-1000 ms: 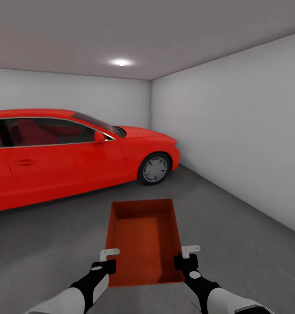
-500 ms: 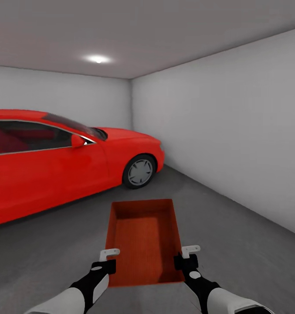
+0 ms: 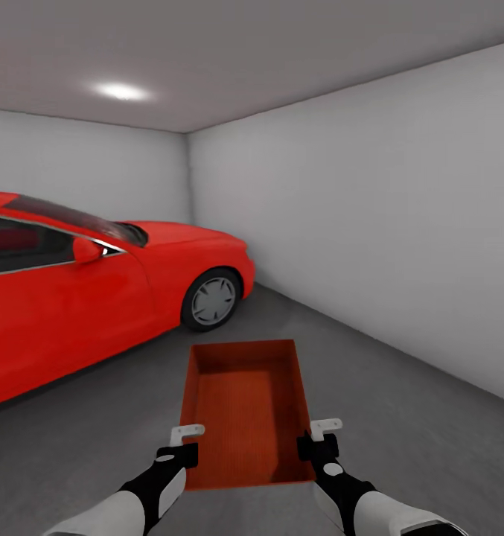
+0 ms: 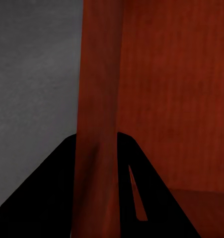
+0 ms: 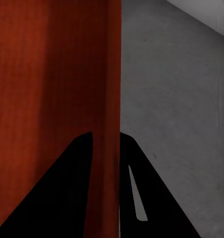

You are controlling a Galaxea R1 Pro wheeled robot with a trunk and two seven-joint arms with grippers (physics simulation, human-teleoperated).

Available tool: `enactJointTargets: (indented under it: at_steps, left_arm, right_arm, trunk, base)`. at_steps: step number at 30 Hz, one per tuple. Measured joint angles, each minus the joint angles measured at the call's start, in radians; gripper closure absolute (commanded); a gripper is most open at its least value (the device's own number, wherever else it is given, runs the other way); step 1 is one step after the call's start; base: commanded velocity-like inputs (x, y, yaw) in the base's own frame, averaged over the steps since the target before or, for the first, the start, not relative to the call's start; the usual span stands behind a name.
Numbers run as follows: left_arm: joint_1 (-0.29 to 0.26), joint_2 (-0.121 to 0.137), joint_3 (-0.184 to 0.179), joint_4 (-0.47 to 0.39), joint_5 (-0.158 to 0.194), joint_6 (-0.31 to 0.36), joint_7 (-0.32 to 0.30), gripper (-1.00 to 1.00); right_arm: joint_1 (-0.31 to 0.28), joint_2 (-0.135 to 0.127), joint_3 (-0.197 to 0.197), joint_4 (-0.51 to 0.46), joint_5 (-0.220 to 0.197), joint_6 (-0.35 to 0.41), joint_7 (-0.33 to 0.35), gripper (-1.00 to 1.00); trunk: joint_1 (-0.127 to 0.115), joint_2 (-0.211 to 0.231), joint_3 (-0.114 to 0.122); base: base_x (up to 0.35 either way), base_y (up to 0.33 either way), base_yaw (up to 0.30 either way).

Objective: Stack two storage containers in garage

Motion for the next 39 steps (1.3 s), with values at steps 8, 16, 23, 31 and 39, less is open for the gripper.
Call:
enactJointTargets:
  at_steps: [8, 16, 23, 31, 39]
  left_arm:
    - [0.000, 0.000, 0.001, 0.000, 0.000, 0.000, 0.000, 1.00]
    - [0.000, 0.000, 0.000, 0.000, 0.000, 0.000, 0.000, 1.00]
    - [0.000, 0.000, 0.000, 0.000, 0.000, 0.000, 0.000, 1.00]
    - [0.000, 0.000, 0.000, 0.000, 0.000, 0.000, 0.000, 1.00]
    - [0.000, 0.000, 0.000, 0.000, 0.000, 0.000, 0.000, 1.00]
  right_arm:
    - [0.000, 0.000, -0.001, 0.000, 0.001, 0.000, 0.000, 1.00]
    - [0.000, 0.000, 0.000, 0.000, 0.000, 0.000, 0.000, 1.00]
    - [0.000, 0.000, 0.000, 0.000, 0.000, 0.000, 0.000, 1.00]
    - [0.000, 0.000, 0.000, 0.000, 0.000, 0.000, 0.000, 1.00]
    - [0.000, 0.000, -0.001, 0.000, 0.001, 0.000, 0.000, 1.00]
  trunk:
    - [0.000, 0.000, 0.000]
    - [0.000, 0.000, 0.000]
    - [0.000, 0.000, 0.000]
    - [0.000, 0.000, 0.000]
    - [0.000, 0.000, 0.000]
  base:
    - [0.312, 0.188, -0.284]
    - [0.312, 0.188, -0.284]
    - [0.312, 0.188, -0.285]
    - [0.312, 0.188, -0.284]
    - [0.312, 0.188, -0.284]
